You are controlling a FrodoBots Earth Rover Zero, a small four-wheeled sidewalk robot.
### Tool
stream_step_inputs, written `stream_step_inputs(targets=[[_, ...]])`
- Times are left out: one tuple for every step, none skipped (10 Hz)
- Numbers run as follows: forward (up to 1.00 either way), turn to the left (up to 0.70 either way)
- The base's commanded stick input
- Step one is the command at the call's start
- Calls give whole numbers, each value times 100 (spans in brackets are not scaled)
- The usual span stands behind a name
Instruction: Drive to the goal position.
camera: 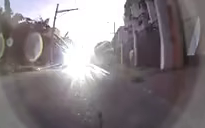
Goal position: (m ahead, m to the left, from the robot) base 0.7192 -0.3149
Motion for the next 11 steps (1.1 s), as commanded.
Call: stream_step_inputs(targets=[[0,0],[0,0],[0,0],[20,0],[62,0],[100,0],[100,0],[100,0],[100,0],[100,0],[100,0]])
